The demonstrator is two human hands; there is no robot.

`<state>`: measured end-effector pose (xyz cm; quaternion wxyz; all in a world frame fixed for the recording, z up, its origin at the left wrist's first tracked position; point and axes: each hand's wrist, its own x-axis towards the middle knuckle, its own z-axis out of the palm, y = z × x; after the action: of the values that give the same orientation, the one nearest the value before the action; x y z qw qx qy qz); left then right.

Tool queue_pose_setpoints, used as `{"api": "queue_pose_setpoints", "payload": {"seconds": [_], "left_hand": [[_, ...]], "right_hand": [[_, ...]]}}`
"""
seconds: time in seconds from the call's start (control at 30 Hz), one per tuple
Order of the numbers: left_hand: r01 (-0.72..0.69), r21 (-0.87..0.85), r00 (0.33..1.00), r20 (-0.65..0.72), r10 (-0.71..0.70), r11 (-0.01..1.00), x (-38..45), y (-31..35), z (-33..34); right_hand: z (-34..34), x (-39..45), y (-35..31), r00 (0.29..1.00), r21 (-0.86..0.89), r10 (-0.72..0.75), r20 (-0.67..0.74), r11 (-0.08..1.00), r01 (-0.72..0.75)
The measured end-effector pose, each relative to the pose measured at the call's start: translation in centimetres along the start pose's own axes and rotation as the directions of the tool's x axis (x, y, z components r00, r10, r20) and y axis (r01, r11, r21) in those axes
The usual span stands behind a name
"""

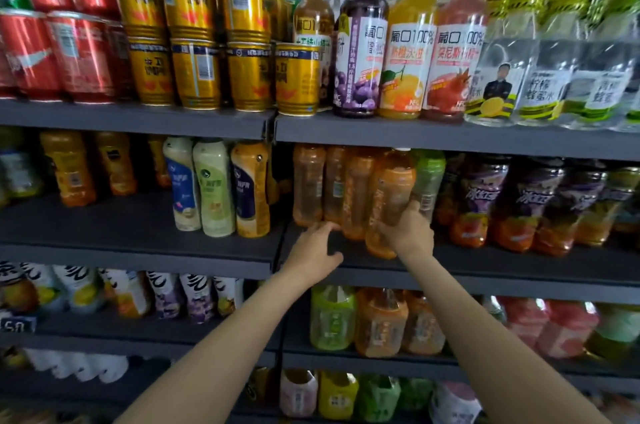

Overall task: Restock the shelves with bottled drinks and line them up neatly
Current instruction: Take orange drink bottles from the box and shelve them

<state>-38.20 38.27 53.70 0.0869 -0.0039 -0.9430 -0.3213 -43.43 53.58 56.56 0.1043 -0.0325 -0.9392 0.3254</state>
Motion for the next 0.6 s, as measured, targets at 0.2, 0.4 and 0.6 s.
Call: {"api": "queue_pose_setpoints", "payload": {"seconds": [0.2,0.4,0.6], "left_hand": [[0.01,-0.243,0.996,-0.083,-0.031,0.97,1.7,1.3,1.7],[-0.025,-0.282,0.987,-0.158,-0.02,0.959,1.2,-0.9,0.7],[-0.019,-0.138,0.997,-0.079,0.008,0.99,0.4,-3.4,-0.8]], "right_hand": [[0.7,-0.9,0.2,0.991,-0.02,-0.132,-0.008,0.991,0.132],[4.1,-1.5,-1.5,0.954,0.122,-0.299,0.014,0.948,0.295],[6.9,-1.4,-3.2,0.973,0.113,-0.227,-0.047,0.966,0.231]]}}
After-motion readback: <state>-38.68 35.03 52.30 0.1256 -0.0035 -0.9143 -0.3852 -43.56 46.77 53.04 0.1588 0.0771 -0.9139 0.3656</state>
